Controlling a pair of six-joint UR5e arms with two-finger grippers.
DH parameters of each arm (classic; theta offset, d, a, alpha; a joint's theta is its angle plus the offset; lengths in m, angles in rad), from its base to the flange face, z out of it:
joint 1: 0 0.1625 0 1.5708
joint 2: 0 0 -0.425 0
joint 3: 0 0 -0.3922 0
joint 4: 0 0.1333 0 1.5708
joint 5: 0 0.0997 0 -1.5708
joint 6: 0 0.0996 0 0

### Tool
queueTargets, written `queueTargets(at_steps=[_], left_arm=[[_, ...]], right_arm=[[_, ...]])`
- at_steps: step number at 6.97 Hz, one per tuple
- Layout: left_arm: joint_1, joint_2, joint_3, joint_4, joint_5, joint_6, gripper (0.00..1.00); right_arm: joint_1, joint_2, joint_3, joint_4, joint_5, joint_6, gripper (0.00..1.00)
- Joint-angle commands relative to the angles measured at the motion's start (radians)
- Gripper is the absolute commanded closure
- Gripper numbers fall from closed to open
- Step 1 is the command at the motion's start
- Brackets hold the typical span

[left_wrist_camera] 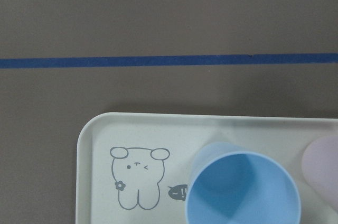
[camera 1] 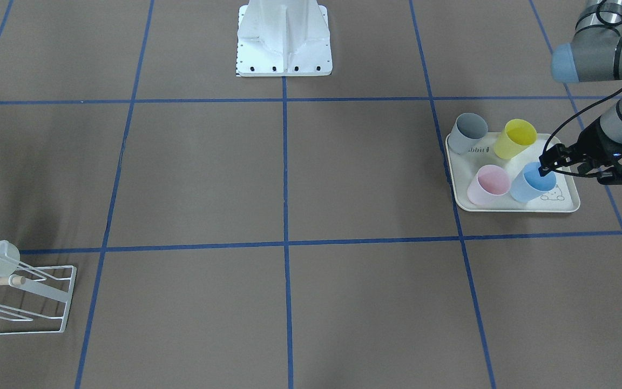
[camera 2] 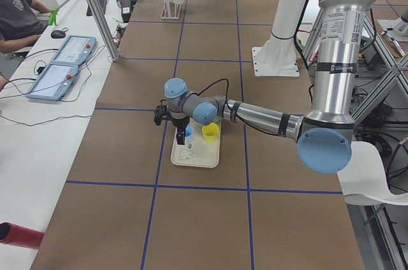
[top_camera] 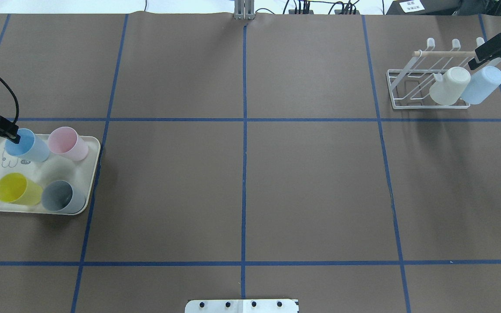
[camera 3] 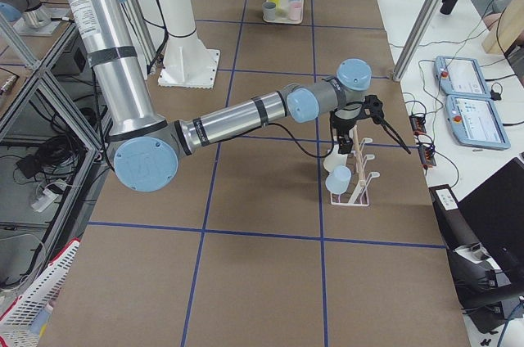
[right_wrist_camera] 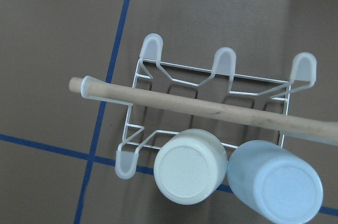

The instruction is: Transfer IKEA cup to right arm and place on rack

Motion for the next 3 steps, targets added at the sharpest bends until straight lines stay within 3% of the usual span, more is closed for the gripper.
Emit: queueTargets(at_steps=[1, 2, 3], left_arm=[[0.001, -0.004, 0.014, 0.0, -0.002, 0.001, 0.11], [0.002, -0.004, 0.016, 0.0, -0.005, -0.001, 0.19], [0.003, -0.006, 0.031, 0.0, -0.008, 0.001, 0.32]], right_arm=[[-0.004, 0.001, 0.001, 0.0, 0.0, 0.001, 0.01], [-0.004, 0.001, 0.001, 0.0, 0.0, 0.003, 0.01], [-0.008, 0.001, 0.001, 0.0, 0.0, 0.003, 0.01]])
